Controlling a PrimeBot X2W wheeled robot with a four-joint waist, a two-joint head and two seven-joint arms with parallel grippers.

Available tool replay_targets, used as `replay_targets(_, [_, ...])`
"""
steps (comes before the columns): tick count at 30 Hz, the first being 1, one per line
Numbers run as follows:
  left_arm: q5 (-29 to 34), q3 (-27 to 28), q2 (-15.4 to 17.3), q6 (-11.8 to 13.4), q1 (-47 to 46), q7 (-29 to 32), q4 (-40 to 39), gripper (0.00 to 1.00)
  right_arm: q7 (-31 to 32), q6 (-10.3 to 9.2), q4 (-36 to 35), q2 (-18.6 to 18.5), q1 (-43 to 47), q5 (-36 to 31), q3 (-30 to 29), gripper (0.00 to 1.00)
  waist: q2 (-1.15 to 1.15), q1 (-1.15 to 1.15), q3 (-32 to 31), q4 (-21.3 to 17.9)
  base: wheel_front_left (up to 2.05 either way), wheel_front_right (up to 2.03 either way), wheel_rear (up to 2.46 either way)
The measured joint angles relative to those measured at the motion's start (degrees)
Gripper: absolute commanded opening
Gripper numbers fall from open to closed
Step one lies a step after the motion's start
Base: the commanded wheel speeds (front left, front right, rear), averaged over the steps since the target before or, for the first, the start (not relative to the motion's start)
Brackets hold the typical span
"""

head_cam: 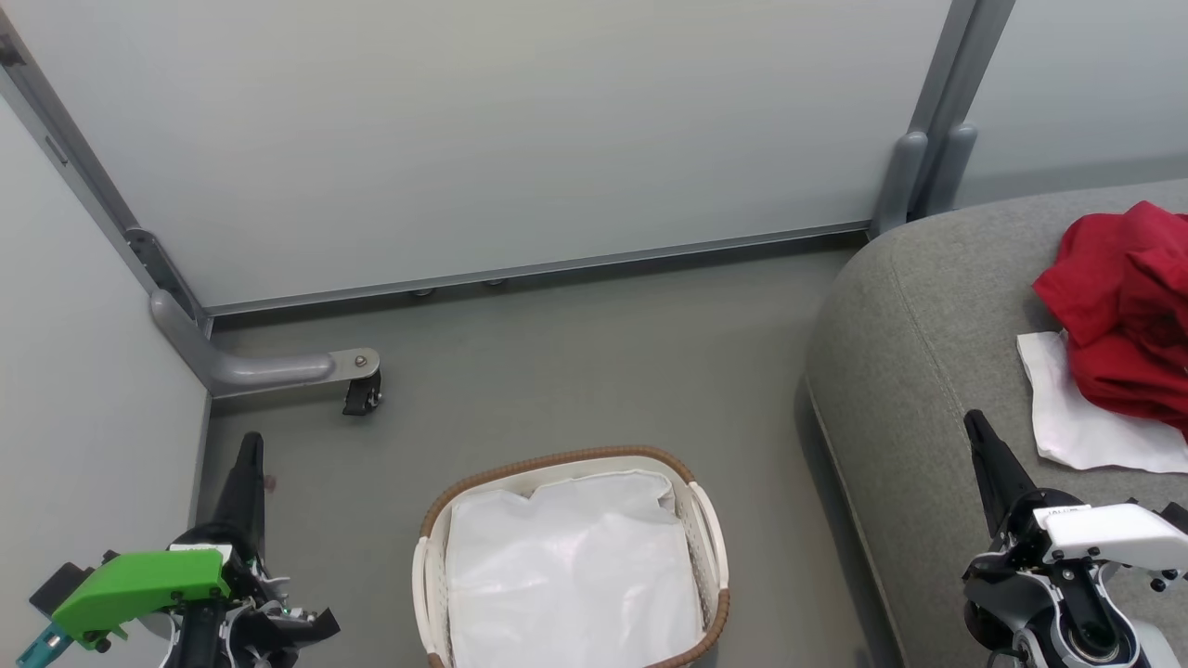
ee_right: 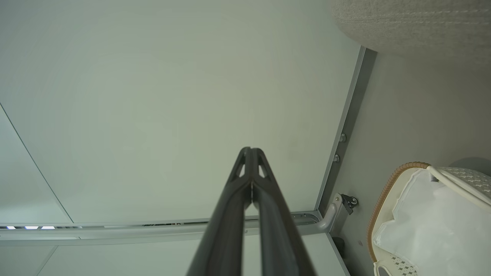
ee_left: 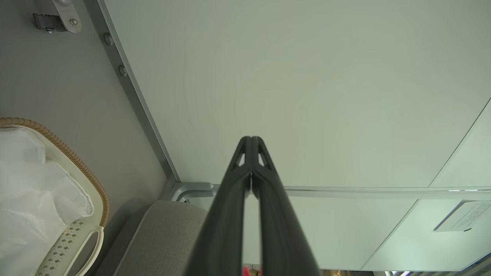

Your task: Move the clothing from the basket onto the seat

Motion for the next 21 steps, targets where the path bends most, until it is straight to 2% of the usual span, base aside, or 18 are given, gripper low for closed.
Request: replay_targets(21, [0.0, 0.0, 0.0, 0.0, 0.0, 0.0, 0.0, 0.00, 0.0, 0.00, 0.0, 0.0, 0.0, 0.0, 0.0, 0.00, 0.00, 0.00, 0.0, 0.0, 0.00, 0.00, 0.00])
